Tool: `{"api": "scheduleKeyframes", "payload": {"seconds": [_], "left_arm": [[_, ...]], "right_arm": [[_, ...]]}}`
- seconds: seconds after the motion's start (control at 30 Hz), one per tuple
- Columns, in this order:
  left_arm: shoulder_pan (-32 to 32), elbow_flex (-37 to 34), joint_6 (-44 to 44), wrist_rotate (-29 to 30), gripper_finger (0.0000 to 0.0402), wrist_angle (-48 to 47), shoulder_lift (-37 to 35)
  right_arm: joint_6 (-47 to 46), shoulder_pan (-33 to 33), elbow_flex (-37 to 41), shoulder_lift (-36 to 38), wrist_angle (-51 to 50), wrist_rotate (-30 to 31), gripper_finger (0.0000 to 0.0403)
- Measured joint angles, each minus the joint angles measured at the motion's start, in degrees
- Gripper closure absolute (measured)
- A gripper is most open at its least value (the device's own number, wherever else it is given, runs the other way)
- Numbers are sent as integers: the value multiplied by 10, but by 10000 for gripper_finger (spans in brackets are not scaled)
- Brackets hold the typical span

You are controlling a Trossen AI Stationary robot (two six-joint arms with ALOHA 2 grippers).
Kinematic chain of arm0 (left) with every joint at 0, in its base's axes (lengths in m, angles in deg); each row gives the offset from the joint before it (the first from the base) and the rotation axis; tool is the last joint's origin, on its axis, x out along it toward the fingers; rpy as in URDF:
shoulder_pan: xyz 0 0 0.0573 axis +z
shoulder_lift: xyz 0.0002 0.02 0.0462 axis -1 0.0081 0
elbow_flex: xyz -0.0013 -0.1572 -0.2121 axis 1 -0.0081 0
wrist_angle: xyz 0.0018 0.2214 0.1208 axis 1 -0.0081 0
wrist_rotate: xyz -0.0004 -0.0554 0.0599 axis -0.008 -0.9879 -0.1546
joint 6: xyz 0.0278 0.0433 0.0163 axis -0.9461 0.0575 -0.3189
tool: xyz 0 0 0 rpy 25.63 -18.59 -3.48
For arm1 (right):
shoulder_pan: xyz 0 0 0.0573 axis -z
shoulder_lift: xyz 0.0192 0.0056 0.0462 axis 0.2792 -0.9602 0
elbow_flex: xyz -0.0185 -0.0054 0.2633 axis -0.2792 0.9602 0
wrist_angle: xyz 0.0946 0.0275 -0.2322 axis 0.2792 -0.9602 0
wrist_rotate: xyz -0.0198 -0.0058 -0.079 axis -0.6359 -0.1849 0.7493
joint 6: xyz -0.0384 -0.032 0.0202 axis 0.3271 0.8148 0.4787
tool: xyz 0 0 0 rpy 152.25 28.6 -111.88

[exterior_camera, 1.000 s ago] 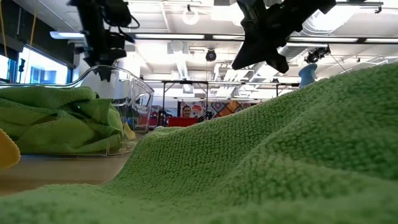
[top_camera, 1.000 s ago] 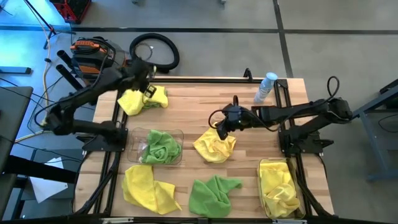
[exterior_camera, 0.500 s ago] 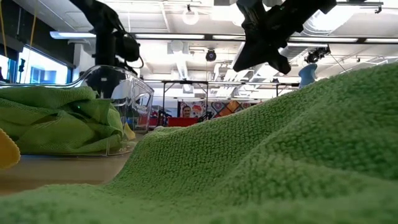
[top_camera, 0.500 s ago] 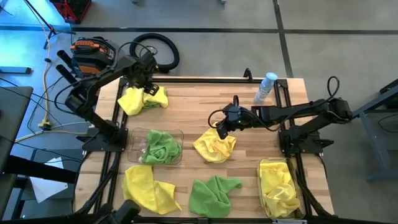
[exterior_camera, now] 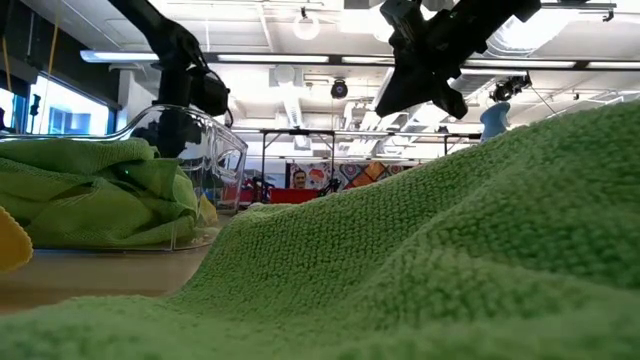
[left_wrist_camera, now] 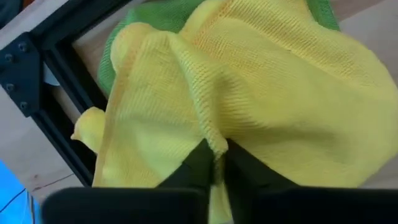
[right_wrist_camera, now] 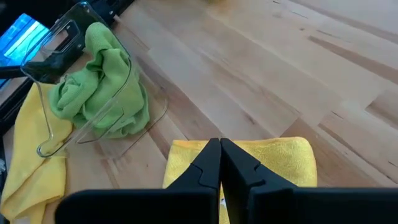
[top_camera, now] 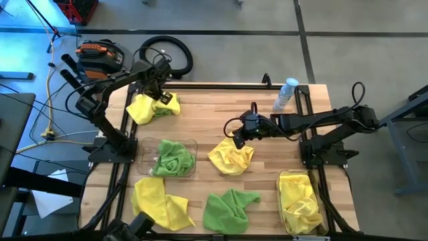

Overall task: Sort microfiber towel by color & place in baskets
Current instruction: Put the yellow towel into the right transparent bin

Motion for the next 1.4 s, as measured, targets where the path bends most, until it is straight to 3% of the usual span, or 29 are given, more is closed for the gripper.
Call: {"api": "scheduleKeyframes", "payload": {"seconds": [0.23, 0.37, 0.5, 0.63, 0.77, 0.97, 1.23, 1.4], "left_arm": [[-19, 34, 32, 67, 399, -46, -106], [-54, 79, 71, 59, 400, -67, -199], [-117, 107, 137, 8, 401, -64, -271], [-226, 113, 223, -5, 401, -17, -302], [-355, 114, 290, 15, 401, 63, -289], [-504, 113, 320, 43, 401, 216, -218], [-580, 114, 336, 24, 401, 405, -101], [-598, 176, 335, 15, 401, 421, -28]], "right_arm": [[28, -14, 0, 30, -38, -21, 403], [55, -33, 0, 77, -74, -12, 403], [69, -50, 0, 128, -124, 51, 403], [68, -53, 0, 169, -166, 90, 398], [97, -49, 0, 200, -175, 86, 372], [183, -49, 0, 212, -129, 71, 292], [284, -49, 0, 193, -7, 11, 166], [319, -49, 0, 178, 30, -38, 112]]}}
